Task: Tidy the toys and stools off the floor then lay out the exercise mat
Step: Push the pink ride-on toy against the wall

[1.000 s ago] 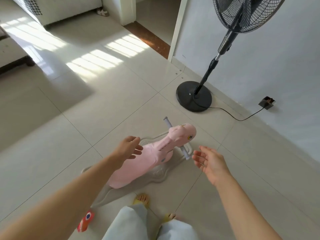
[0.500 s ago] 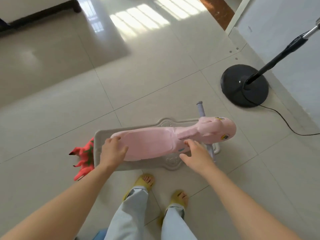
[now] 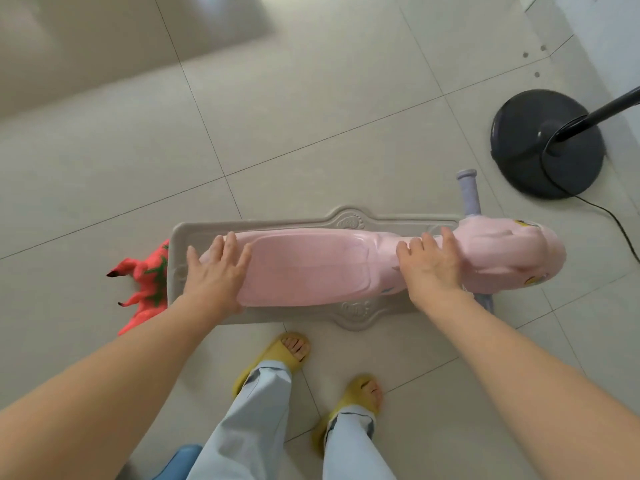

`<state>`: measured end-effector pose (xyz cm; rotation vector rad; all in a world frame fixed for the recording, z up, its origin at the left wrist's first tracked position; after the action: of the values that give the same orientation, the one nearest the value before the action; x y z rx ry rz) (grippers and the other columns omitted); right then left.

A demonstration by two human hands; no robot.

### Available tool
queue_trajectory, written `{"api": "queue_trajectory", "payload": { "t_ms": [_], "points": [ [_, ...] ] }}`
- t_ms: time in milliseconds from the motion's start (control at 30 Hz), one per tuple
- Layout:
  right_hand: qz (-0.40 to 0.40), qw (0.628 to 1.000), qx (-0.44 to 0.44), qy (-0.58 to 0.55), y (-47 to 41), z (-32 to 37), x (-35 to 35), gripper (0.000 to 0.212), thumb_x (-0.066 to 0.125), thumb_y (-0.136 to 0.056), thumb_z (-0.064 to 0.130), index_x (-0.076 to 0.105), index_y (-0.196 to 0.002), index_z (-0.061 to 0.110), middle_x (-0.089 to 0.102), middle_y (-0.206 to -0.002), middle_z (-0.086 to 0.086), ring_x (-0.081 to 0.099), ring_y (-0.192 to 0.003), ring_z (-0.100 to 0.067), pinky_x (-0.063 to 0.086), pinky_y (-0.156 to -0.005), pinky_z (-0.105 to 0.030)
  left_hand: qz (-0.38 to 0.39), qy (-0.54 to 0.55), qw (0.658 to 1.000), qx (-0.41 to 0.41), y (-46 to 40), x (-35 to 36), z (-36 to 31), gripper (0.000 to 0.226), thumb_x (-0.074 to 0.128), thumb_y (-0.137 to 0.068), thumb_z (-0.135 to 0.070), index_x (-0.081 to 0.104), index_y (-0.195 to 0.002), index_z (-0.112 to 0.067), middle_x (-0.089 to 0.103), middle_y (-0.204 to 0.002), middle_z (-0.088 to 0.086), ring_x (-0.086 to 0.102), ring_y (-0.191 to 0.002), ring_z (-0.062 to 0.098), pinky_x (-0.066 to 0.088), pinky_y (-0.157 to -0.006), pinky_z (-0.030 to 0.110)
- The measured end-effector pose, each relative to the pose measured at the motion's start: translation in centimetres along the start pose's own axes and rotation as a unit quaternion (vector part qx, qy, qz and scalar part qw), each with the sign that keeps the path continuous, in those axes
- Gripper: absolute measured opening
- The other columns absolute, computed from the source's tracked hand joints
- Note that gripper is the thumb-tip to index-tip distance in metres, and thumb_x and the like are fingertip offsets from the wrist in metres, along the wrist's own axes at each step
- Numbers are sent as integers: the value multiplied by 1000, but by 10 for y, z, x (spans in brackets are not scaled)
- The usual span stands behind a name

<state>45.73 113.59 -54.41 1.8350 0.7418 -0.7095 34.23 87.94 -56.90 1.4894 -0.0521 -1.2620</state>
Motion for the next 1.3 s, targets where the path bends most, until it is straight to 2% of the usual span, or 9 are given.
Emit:
{"api": "queue_trajectory", "payload": {
  "t_ms": [233,367,533,633,833,900,967,1067,1300],
  "points": [
    [12,999,-6,52,-15,10,8,40,42,-91,9,45,-130,7,52,-130,-13,45,-122,-31,22,-112,-45,-4,-133,990,38,-26,12,-6,124,73,-71,-46,-20,-146,-15,-18,-154,20,-9,-144,40,15,-109,65],
    [-96,994,-4,57,-13,18,-5,18,72,-41,13,70,-58,14,62,-56,-4,60,-59,-22,50,-65,-28,-1,-199,979,54,-34,17,-16,114,70,-76,-37,-18,-147,-19,-12,-153,26,-1,-141,45,25,-105,62],
    [-92,995,-5,41,-4,12,-4,16,72,-29,11,60,-37,16,53,-40,1,54,-45,-19,40,-56,-22,-19,-219,974,50,-32,13,-16,106,72,-72,-33,-2,-147,-18,-2,-150,28,8,-140,41,35,-101,49],
    [-93,995,-25,4,8,9,1,28,83,-22,7,60,-37,15,52,-37,-2,54,-43,-20,27,-66,-31,-27,-224,973,54,-27,8,-21,102,72,-71,-30,4,-146,-18,1,-150,26,9,-139,40,34,-99,47],
    [-54,998,2,-42,43,-12,17,33,91,-21,18,64,-40,19,56,-40,0,56,-47,-18,27,-71,-31,-43,-275,956,92,0,-32,-30,106,72,-69,-34,2,-146,-21,2,-149,21,9,-138,37,32,-100,44],
    [-15,999,28,-40,69,-24,4,21,87,-52,29,73,-67,22,68,-64,0,62,-70,-20,30,-81,-31,-48,-297,948,108,15,-53,-33,104,72,-69,-34,3,-147,-20,2,-150,20,10,-139,36,32,-100,43],
    [14,998,42,-55,96,-33,3,20,57,-89,20,66,-107,20,67,-104,-2,55,-104,-23,30,-94,-35,-54,-315,939,129,35,-75,-37,102,71,-70,-33,4,-146,-20,1,-150,20,11,-139,36,32,-100,43],
    [36,993,73,-81,146,-49,-12,26,44,-95,15,58,-117,18,62,-116,-2,48,-113,-24,30,-94,-36,-80,-347,923,149,70,-113,-47,102,72,-69,-34,6,-146,-21,3,-151,19,11,-138,35,32,-98,41],
    [52,976,175,-118,258,-90,-40,27,53,-92,25,57,-118,23,62,-117,0,49,-113,-22,30,-90,-36,-140,-413,874,216,145,-191,-88,109,75,-66,-44,5,-147,-20,6,-149,18,13,-138,33,31,-101,42]
  ]
}}
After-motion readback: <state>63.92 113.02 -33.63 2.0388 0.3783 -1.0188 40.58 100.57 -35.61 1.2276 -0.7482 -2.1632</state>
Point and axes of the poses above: each hand's wrist, its own y-axis away from the middle knuckle, its own x-axis out of the palm, z = x × y, the point moved 8 cm from there along -y, towards the middle knuckle
